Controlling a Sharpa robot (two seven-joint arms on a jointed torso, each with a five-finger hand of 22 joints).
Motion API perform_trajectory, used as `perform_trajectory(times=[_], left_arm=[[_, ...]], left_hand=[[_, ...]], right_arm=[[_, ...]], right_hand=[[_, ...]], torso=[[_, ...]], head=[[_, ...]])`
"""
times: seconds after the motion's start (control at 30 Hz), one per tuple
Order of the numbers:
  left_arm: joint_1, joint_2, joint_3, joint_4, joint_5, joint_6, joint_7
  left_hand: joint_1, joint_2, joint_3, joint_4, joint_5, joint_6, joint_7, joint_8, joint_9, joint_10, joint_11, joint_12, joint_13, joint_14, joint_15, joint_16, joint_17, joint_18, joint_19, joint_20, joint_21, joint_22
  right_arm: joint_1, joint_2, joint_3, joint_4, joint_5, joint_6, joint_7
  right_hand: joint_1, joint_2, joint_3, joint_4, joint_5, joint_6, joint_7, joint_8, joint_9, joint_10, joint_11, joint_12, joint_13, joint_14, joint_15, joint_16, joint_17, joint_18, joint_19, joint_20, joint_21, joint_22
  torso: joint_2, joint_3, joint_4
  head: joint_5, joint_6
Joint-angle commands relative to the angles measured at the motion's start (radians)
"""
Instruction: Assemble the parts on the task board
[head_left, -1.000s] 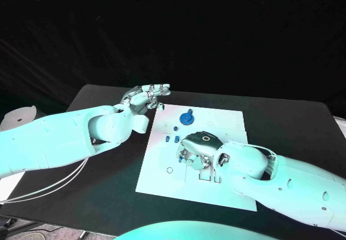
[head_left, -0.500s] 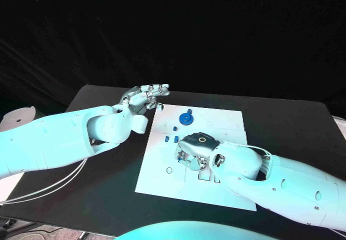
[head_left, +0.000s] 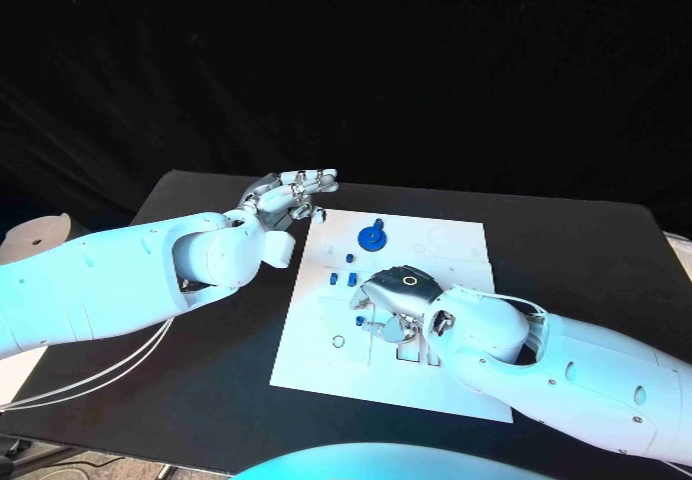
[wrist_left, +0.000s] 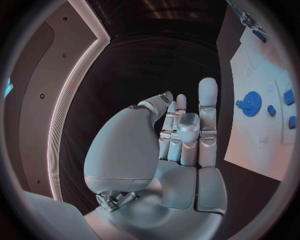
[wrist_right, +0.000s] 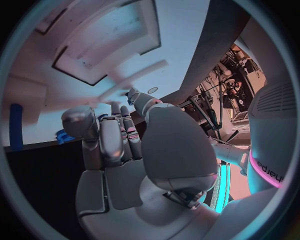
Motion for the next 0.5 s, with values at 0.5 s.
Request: perform_trajectory(times=[0.5], left_arm=[[0.001,-0.003,0.0,0.0,-0.003,0.024,-0.002]], left_hand=[[0.0,0.01,-0.004,-0.001,-0.002,-0.009,0.0,-0.004,-0.001,-0.007,-0.002,0.007,0.002,-0.009,0.001,-0.007,-0.002,0.02,-0.009,0.002,-0.003,-0.001]], right_arm=[[0.06,-0.208,0.032,0.106,0.113,-0.088,-0.071]], right_hand=[[0.005,0.005,-0.026,0.01,-0.004,0.042,-0.01,0.006,0.004,0.079,-0.021,0.052,-0.001,0.038,-0.007,0.004,-0.004,0.007,0.028,-0.009,0.019,0.032]], torso=[[-0.001,0.0002,-0.0054]], head=[[-0.019,0.014]])
